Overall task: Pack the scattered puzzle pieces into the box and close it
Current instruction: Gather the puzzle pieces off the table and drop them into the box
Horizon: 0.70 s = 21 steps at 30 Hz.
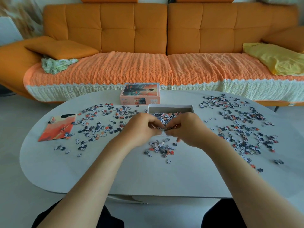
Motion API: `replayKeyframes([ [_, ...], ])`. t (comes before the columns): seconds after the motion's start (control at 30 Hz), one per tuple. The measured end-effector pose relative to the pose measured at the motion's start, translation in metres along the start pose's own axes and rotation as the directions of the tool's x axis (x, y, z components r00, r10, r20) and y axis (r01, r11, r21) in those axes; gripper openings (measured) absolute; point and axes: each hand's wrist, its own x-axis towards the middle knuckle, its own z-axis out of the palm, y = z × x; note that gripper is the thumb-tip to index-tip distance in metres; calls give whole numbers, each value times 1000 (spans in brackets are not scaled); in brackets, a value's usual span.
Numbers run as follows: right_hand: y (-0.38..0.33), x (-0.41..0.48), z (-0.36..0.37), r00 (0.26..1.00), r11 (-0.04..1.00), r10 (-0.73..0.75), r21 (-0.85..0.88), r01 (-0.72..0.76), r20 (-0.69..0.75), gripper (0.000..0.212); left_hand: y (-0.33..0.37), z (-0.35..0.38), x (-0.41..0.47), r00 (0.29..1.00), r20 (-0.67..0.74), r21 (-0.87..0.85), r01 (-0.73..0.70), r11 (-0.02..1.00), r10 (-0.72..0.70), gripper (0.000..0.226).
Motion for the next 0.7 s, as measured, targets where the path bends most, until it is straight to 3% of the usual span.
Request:
replayKeyframes([
  [0.2, 6, 23, 1, 948, 985, -172, -32, 170, -268, 20, 2, 2, 30, 974, -199, 3, -113, 994, 111, 18],
  [0.4, 29, 31, 10, 988, 975, -96, -211, 68, -124, 29, -17, 16, 45, 971, -159, 160, -155, 975, 181, 29],
  [0.53, 36, 29, 11, 974, 956, -154, -275, 103, -168, 30, -25, 15, 43, 945, -197, 220, -215, 951, 260, 14],
  [0.6, 34, 25, 12, 964, 952, -203, -266, 153, -172, 29, -30, 16, 39, 947, -107, 324, -254, 911, 302, 16],
  [0.7, 29, 20, 15, 969, 930, -249, -282, 237, -7, 28, -32, 19, 29, 957, 71, 417, -286, 863, 283, 31],
])
